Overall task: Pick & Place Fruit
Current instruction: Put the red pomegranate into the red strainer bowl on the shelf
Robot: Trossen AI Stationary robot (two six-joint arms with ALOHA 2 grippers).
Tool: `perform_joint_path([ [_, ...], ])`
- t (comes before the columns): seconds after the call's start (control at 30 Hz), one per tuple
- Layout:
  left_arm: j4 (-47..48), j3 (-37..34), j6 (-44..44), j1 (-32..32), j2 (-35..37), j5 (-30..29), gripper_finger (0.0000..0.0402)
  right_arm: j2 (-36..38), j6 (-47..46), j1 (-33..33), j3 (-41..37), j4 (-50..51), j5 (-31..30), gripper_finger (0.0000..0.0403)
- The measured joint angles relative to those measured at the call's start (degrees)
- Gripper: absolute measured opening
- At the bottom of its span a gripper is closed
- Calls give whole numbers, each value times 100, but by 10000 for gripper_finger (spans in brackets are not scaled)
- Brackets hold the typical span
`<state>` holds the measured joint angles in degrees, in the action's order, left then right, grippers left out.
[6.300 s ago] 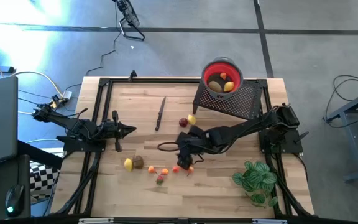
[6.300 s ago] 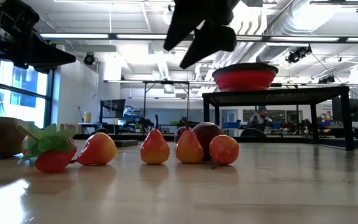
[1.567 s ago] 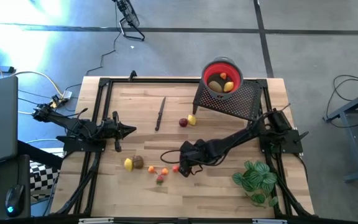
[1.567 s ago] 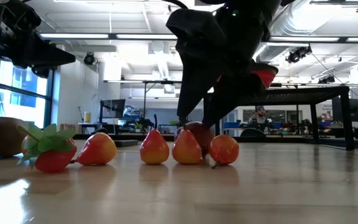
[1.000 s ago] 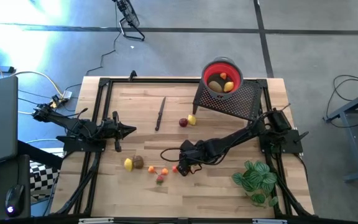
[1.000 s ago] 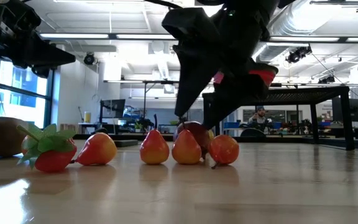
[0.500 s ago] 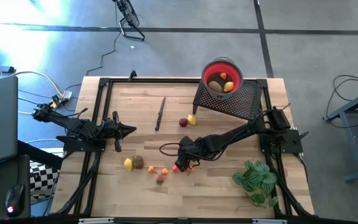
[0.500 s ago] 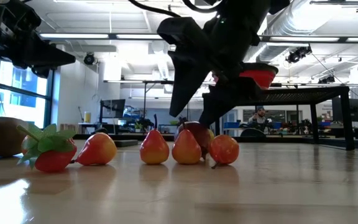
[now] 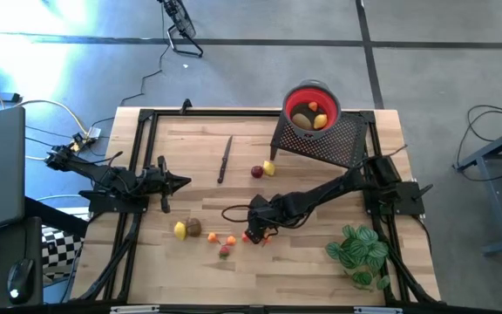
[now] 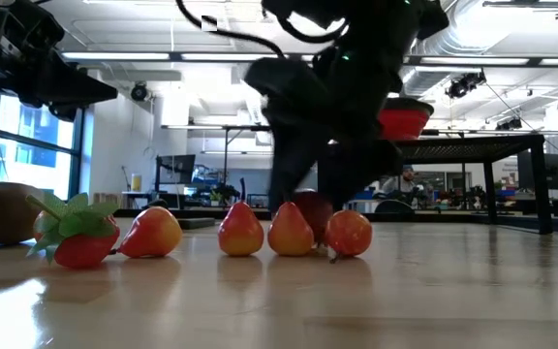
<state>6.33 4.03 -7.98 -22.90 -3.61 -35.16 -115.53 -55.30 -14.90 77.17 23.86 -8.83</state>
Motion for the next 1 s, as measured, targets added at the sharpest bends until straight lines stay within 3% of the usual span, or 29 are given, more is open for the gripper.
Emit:
perform_joint_path([
  [0.17,2,-2,-3,0,-5,1,0,-22,15,2,-1,136,270,275],
  [1.0,0,-9,-3,0,-7,1,0,-23,158,0,2,369,467,275],
])
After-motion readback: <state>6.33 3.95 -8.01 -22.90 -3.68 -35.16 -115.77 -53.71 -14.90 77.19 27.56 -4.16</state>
